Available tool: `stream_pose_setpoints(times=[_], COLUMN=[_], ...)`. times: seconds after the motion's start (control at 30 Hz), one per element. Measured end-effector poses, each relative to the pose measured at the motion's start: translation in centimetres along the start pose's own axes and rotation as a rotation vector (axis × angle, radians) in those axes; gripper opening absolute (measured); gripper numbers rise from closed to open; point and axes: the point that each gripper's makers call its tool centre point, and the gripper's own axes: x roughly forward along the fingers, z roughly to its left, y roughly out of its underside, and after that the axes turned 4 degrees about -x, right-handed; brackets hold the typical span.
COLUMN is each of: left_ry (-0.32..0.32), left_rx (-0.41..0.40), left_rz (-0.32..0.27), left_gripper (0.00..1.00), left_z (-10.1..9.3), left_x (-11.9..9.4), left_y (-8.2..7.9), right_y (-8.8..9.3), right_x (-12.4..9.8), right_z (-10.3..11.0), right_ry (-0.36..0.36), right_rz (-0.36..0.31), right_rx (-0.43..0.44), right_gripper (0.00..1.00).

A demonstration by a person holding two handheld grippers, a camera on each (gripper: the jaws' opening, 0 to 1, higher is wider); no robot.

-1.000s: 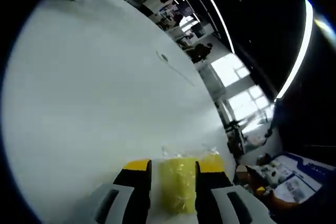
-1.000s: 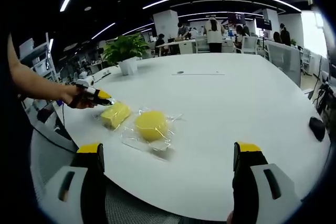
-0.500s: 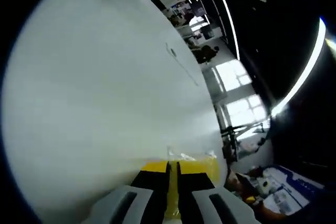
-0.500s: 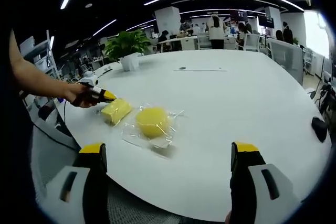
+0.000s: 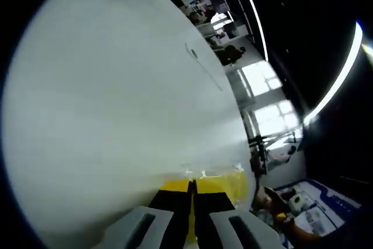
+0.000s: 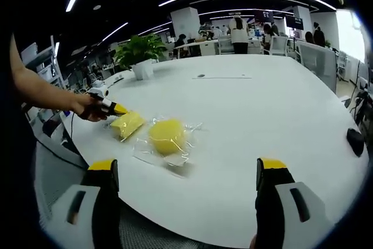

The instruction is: Compare the silicone blocks by pressing each to a similar depth, holding the contact briefly, and releasing to observe deformation and rebound differences across the visible hardness samples.

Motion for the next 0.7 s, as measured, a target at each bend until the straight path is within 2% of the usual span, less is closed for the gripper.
stream_pose_setpoints(times=[0.03, 0.07, 0.1, 0.13, 0.17, 0.2, 0.27, 0.3, 0.33, 0.37, 0.4, 0.43, 0.5, 0.57, 0.63, 0.7], left_ry=[-0.008, -0.011, -0.051, -0.061, -0.051, -0.049, -0.049, -0.046, -0.043, -0.037, -0.039, -0.035, -0.021, -0.022, -0.014, -0.019], left_rx=[0.009, 0.093, 0.259, 0.269, 0.156, 0.128, 0.155, 0.132, 0.052, 0.037, 0.079, 0.079, 0.026, 0.025, -0.026, 0.022], left_rz=[-0.002, -0.006, -0.021, -0.02, -0.019, -0.024, -0.036, -0.04, -0.047, -0.044, -0.051, -0.055, -0.064, -0.071, -0.068, -0.077], left_gripper=[0.0, 0.0, 0.0, 0.0, 0.0, 0.0, 0.0, 0.0, 0.0, 0.0, 0.0, 0.0, 0.0, 0.0, 0.0, 0.0], left_z=[0.0, 0.1, 0.4, 0.3, 0.0, -0.1, 0.0, 0.0, 0.0, -0.1, 0.0, -0.1, -0.3, -0.3, -0.6, -0.7], left_x=[0.0, 0.0, -0.1, -0.2, 0.0, 0.0, 0.0, 0.0, 0.0, -0.1, -0.1, -0.1, -0.2, -0.3, -0.3, -0.4], left_y=[0.0, -0.1, -0.4, -0.3, -0.1, -0.1, -0.2, -0.2, -0.2, -0.1, -0.2, -0.2, -0.2, -0.2, -0.2, -0.5], right_y=[0.0, 0.0, 0.0, 0.0, 0.0, 0.0, 0.1, 0.1, 0.0, -0.1, -0.2, -0.3, -0.5, -0.7, -0.9, -1.0], right_x=[0.0, 0.0, 0.0, -0.1, -0.1, -0.1, -0.1, -0.1, -0.1, -0.1, -0.2, -0.3, -0.4, -0.6, -0.7, -0.8], right_z=[0.0, 0.0, 0.0, 0.0, 0.0, 0.0, -0.1, -0.1, -0.1, -0.1, -0.1, -0.2, -0.2, -0.2, -0.1, -0.1], right_ry=[0.0, 0.0, -0.001, -0.001, 0.0, 0.001, 0.001, 0.001, 0.0, 0.0, 0.002, 0.004, 0.006, 0.007, 0.007, 0.008], right_rz=[0.0, 0.0, 0.0, 0.0, -0.001, -0.002, -0.002, -0.002, -0.003, -0.005, -0.008, -0.011, -0.014, -0.016, -0.019, -0.022], right_rx=[-0.001, -0.001, -0.002, -0.004, -0.004, -0.002, 0.0, -0.001, -0.004, -0.005, -0.007, -0.007, -0.008, -0.011, -0.016, -0.017], right_gripper=[0.92, 0.92, 0.92, 0.92, 0.92, 0.92, 0.92, 0.92, 0.92, 0.92, 0.92, 0.92, 0.92, 0.92, 0.92, 0.92])
